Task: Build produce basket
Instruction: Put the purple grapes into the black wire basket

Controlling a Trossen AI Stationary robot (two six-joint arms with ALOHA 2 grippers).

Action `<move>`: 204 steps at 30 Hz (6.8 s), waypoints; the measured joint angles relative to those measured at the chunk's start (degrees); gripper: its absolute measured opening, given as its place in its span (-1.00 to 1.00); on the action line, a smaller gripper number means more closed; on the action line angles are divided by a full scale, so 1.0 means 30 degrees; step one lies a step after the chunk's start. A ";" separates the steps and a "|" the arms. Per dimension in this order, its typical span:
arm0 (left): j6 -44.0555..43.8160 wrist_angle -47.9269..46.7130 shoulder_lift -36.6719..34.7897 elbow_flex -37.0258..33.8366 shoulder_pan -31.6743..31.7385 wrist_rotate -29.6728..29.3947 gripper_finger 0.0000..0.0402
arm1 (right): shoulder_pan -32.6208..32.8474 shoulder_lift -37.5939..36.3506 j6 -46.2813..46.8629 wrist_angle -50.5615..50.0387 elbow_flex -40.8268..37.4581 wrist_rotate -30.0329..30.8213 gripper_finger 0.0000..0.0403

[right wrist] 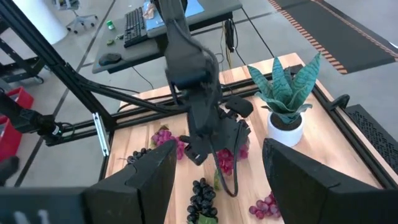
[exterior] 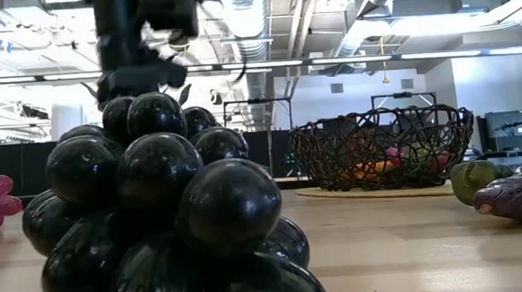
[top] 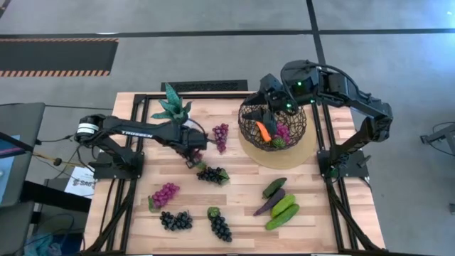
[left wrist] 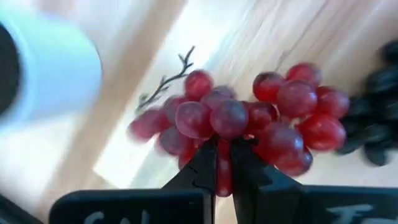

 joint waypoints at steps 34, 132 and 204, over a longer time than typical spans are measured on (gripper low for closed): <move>0.8958 0.0407 -0.0058 1.2016 -0.0704 -0.4771 -1.00 | -0.2251 0.1234 -0.2328 -0.3733 -0.0022 0.3501 -0.91; 0.8800 -0.7022 -0.0590 2.3541 -0.2698 -0.5135 -0.91 | 0.3271 0.7089 -1.2756 1.2862 -0.0015 1.4193 -0.90; 0.6650 -1.0388 -0.0642 2.3368 -0.2683 -1.1446 -0.29 | 0.1313 -0.2890 0.6294 -1.2519 -0.4466 1.4381 -1.00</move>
